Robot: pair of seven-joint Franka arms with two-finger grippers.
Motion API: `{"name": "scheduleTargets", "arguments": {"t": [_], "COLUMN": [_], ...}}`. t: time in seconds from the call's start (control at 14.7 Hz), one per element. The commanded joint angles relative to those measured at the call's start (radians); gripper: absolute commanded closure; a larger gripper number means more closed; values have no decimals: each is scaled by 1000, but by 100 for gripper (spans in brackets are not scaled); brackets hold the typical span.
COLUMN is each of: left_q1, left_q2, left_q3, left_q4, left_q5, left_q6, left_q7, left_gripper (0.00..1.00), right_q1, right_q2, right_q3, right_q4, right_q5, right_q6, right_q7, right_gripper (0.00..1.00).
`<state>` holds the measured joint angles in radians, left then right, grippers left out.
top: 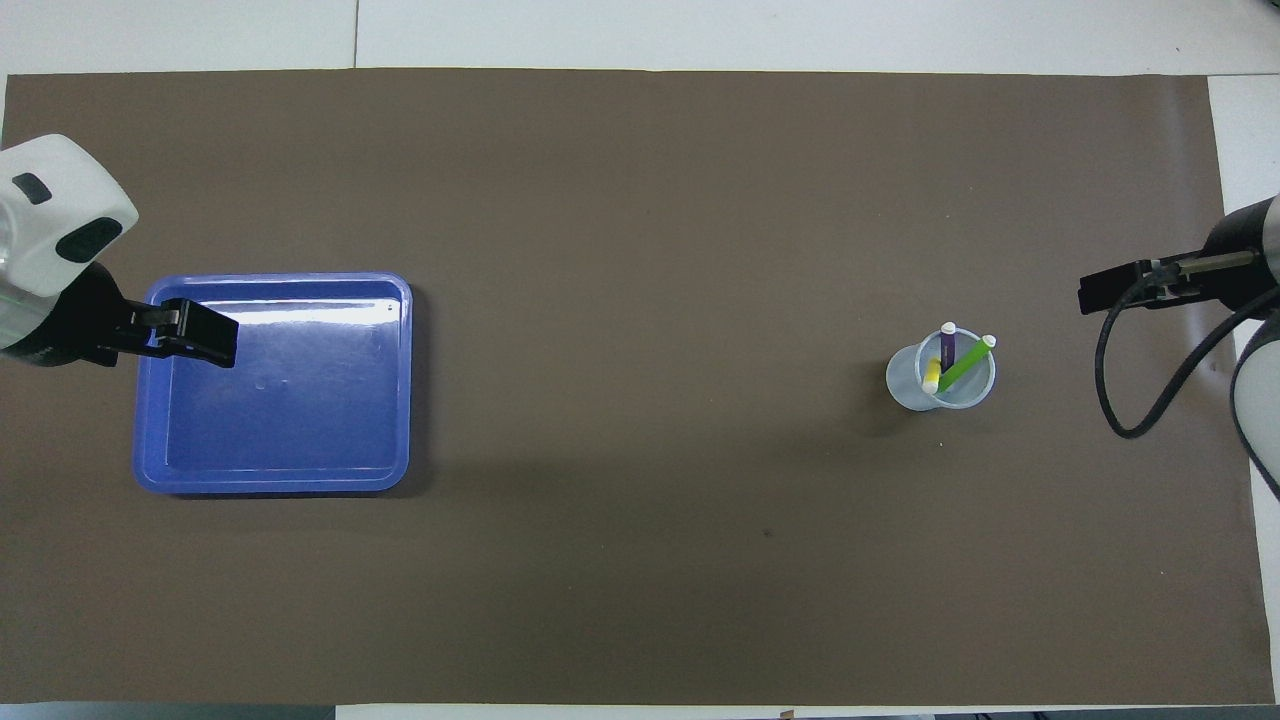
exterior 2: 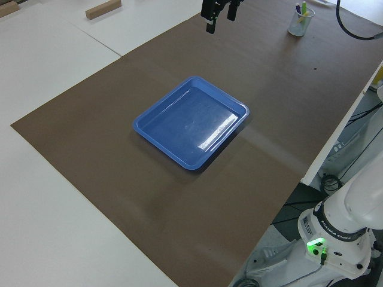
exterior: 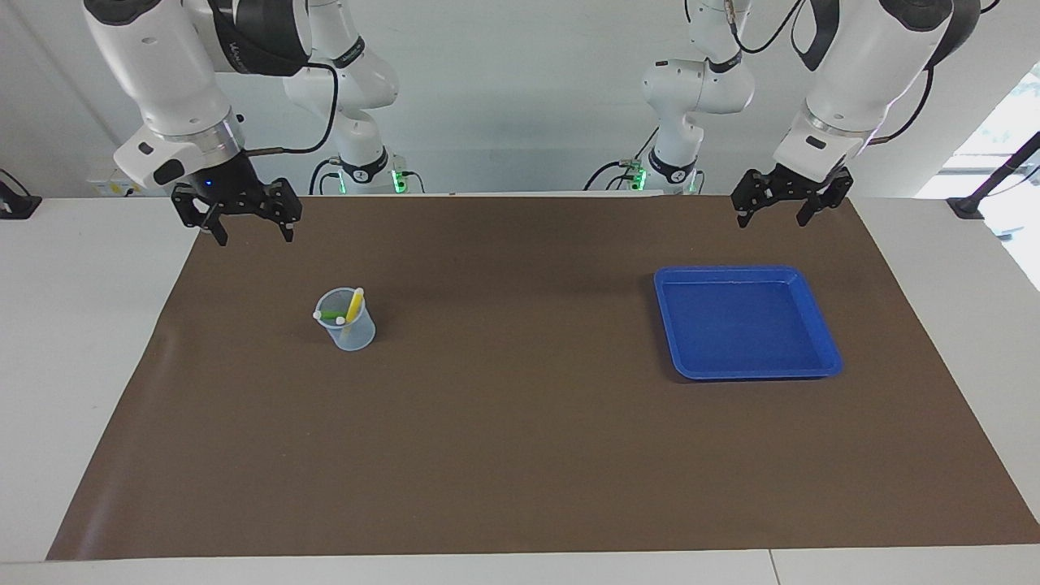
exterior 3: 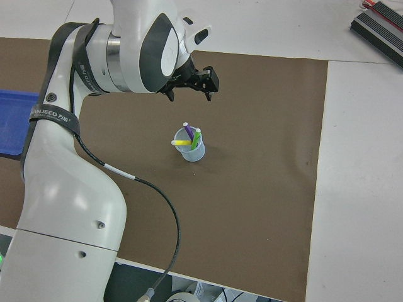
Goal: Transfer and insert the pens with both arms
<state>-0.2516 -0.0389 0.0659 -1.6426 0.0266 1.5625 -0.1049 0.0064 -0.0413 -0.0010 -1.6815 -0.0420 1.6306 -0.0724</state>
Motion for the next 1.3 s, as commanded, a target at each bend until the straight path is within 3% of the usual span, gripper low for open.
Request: {"name": "scheduleTargets", "arguments": {"t": [0.0, 1.02, 1.23], "left_q1": [9, 26, 26], "left_q2": [-2, -42, -44], "left_q3": [0, -6, -6], "left_q4": [29, 12, 12], "left_q5": [16, -28, -28], "left_q6": [-38, -36, -36], "left_q7": [-10, -4, -3], "left_gripper": [0, 0, 0], "right_q1": [-2, 7, 7], "right_q2": [-17, -29, -28], "right_q3": [-2, -10, -13], "right_q4": [6, 6, 8], "right_q5": [-21, 1, 60], "right_q6": [-54, -87, -81], "right_q7": [25, 55, 77], "right_gripper": [0, 0, 0]}}
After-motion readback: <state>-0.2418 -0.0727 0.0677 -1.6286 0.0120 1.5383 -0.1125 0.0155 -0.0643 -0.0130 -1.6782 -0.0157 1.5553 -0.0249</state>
